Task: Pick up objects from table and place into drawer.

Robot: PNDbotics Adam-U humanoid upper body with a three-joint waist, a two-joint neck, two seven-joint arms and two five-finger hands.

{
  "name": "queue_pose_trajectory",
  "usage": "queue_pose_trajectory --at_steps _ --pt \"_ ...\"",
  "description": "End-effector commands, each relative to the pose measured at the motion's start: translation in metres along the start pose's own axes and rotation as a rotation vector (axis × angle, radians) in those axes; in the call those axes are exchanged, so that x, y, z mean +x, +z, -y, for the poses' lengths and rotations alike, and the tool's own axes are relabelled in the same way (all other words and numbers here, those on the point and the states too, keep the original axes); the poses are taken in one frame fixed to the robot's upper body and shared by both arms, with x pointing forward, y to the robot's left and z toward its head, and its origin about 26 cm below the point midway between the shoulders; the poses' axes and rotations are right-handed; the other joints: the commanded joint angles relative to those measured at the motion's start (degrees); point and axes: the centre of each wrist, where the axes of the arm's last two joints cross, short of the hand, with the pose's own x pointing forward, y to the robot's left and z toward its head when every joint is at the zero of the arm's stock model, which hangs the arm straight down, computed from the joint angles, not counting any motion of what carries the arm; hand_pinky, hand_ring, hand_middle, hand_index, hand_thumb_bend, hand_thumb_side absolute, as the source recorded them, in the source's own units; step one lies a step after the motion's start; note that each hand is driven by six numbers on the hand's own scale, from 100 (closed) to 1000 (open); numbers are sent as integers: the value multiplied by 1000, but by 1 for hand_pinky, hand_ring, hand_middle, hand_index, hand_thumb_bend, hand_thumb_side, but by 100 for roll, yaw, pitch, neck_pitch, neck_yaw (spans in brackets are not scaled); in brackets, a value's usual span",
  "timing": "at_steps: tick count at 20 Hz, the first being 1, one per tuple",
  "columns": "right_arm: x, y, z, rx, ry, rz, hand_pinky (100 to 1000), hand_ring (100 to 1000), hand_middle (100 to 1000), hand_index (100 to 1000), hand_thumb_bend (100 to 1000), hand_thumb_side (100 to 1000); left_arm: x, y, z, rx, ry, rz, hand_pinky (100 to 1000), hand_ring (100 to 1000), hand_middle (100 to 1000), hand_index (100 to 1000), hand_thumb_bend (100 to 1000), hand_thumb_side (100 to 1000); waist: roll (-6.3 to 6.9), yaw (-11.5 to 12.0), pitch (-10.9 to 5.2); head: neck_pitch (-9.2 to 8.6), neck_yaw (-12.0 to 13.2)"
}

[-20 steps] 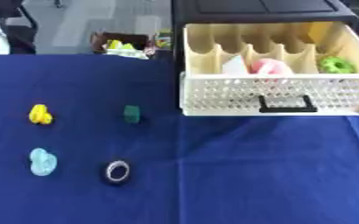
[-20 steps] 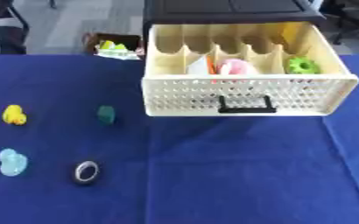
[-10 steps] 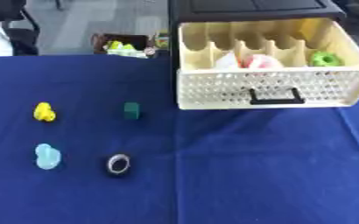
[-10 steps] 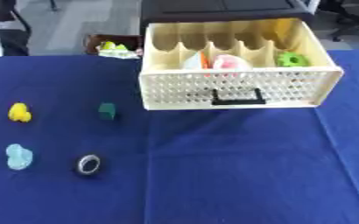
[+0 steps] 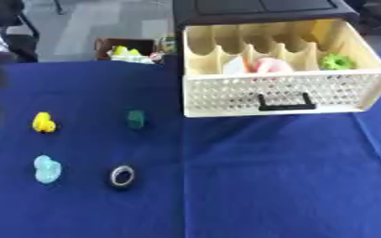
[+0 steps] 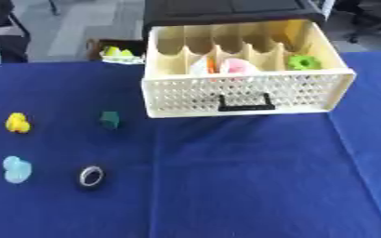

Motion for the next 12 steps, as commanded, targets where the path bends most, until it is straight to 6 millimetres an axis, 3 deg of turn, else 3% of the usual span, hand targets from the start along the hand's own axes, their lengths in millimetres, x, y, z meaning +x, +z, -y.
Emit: queue_pose_trajectory --at_steps 1,3,8,12 --pt "5 -5 2 12 0 23 694 582 464 751 100 896 -10 3 -11 -187 -87 30 422 450 545 941 100 404 10 2 -126 -46 39" --pt "6 -5 1 17 -3 21 694 581 463 750 100 895 -15 2 -9 -261 -91 11 441 474 589 930 100 574 17 0 -120 -71 57" --pt "6 -6 1 23 -8 19 697 580 461 749 100 900 -25 -3 -6 -406 -108 -30 444 514 641 913 100 849 28 -14 -103 -96 105" --pt "5 -5 1 23 -14 7 701 580 460 748 100 906 -28 -12 -3 -447 -101 -30 448 522 641 914 100 976 33 -23 -90 -64 158"
